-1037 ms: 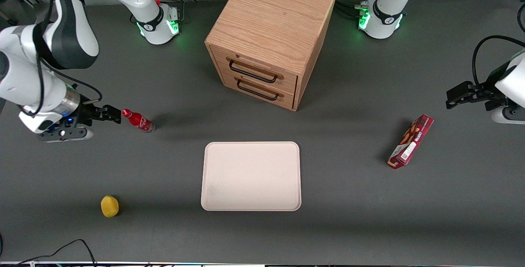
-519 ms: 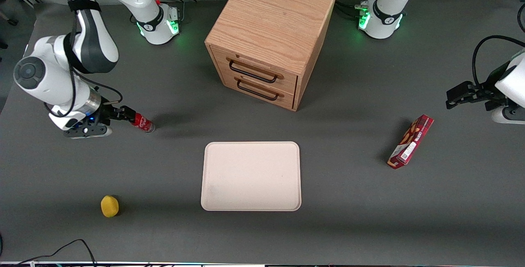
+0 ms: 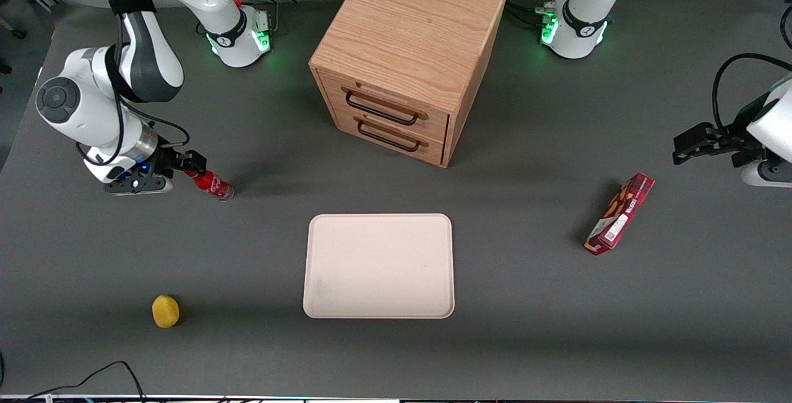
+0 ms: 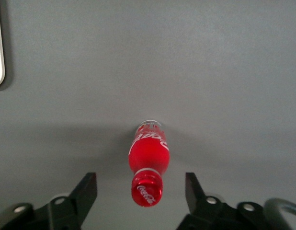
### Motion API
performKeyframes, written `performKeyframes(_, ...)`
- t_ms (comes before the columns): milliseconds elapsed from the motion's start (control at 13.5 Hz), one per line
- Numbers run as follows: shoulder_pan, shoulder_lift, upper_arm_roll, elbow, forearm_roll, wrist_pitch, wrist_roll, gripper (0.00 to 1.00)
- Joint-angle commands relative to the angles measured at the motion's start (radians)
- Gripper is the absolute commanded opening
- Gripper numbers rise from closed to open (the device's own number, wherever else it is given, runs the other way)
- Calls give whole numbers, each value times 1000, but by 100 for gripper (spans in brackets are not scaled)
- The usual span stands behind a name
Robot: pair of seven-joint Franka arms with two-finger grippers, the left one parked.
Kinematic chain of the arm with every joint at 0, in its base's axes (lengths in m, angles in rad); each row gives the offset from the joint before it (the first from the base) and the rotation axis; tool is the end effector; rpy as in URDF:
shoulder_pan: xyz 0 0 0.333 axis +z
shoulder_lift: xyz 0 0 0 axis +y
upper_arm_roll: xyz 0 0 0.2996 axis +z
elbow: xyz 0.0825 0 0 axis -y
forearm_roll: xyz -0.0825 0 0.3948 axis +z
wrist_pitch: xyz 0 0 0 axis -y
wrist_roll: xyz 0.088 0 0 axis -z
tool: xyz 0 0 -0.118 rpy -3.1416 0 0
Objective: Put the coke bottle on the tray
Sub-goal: 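Close the right gripper on the bottle's body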
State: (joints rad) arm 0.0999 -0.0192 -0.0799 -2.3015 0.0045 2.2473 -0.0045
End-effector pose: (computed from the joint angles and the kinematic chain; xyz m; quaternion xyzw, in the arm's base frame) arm 0.5133 0.0105 0.3178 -0.9998 -0.0108 0.0175 0.0024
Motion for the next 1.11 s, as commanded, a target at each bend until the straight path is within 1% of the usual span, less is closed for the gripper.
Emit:
performKeyframes(0, -5, -33, 5, -52, 37, 43, -18, 69)
performKeyframes(148, -5, -31, 5, -64, 37, 60, -18, 63)
performKeyframes(222, -5, -31, 5, -67, 37, 63, -18, 58)
performKeyframes(296, -6, -30, 5, -72, 37, 72, -20, 50)
performKeyframes(370, -6, -30, 5, -73, 37, 78, -20, 39)
performKeyframes(519, -6, -28, 5, -72, 37, 77, -32, 10)
performKeyframes(593, -6, -27, 5, -72, 37, 75, -40, 0)
performKeyframes(815, 6, -34, 6, -32, 38, 28, -22, 0)
performKeyframes(963, 9, -9, 23, 109, 40, -107, 1, 0)
performKeyframes(1037, 12, 24, 41, 205, 55, -179, 32, 0)
